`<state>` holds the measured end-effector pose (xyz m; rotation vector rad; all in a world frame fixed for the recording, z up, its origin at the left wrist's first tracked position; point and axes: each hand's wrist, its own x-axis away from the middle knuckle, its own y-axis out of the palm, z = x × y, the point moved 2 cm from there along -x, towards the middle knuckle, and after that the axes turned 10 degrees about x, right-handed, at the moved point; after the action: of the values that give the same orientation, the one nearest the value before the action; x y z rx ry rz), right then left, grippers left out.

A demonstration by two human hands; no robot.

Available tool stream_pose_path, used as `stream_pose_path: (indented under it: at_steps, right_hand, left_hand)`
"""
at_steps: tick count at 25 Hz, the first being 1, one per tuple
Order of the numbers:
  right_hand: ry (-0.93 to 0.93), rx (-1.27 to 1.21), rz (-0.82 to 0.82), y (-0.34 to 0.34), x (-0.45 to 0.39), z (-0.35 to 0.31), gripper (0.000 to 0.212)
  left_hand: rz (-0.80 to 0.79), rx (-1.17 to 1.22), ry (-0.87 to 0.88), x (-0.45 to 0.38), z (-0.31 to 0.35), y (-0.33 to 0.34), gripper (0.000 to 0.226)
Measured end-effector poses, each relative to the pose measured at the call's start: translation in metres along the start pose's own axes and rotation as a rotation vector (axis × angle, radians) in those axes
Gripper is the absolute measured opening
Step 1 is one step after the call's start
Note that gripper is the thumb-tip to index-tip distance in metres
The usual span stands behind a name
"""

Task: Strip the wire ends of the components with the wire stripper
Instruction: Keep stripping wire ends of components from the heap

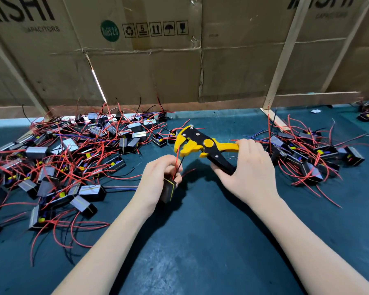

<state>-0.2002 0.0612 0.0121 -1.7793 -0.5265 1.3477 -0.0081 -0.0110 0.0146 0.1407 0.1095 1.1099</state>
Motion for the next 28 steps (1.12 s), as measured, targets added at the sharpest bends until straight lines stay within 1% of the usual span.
stream_pose_path:
  at_steps: [4,8,12,15,19,23,26,28]
  right_hand:
    - [0.115,-0.062,-0.049,0.000,-0.006,0.020,0.062]
    - [0.048,0.040,-0.089,0.001,-0.009,0.027,0.069]
    - [-0.001,0.113,-0.090,0.003,-0.007,0.018,0.068]
    - [-0.018,0.109,-0.062,0.005,-0.006,0.016,0.067]
    - [-0.041,0.151,-0.052,0.007,-0.006,0.018,0.067]
    - [-0.014,0.179,-0.094,0.011,-0.007,0.023,0.071]
    - [0.005,0.197,-0.126,0.014,-0.007,0.026,0.075]
    - [0.022,0.189,-0.133,0.015,-0.007,0.028,0.077]
  left_hand:
    - [-0.089,-0.170,0.150,-0.001,-0.003,-0.005,0.039]
    - [-0.073,-0.249,0.187,-0.001,-0.006,-0.006,0.041]
    - [-0.028,-0.481,0.228,0.000,-0.010,-0.008,0.041]
    - [-0.034,-0.550,0.260,0.001,-0.007,-0.008,0.041]
    - [-0.067,-0.565,0.306,0.005,-0.003,-0.009,0.032]
    - [-0.174,-0.578,0.336,0.006,-0.001,-0.010,0.016]
    - [-0.243,-0.559,0.366,0.008,0.001,-0.009,0.016]
    - [-0.268,-0.492,0.318,0.009,0.000,-0.007,0.021]
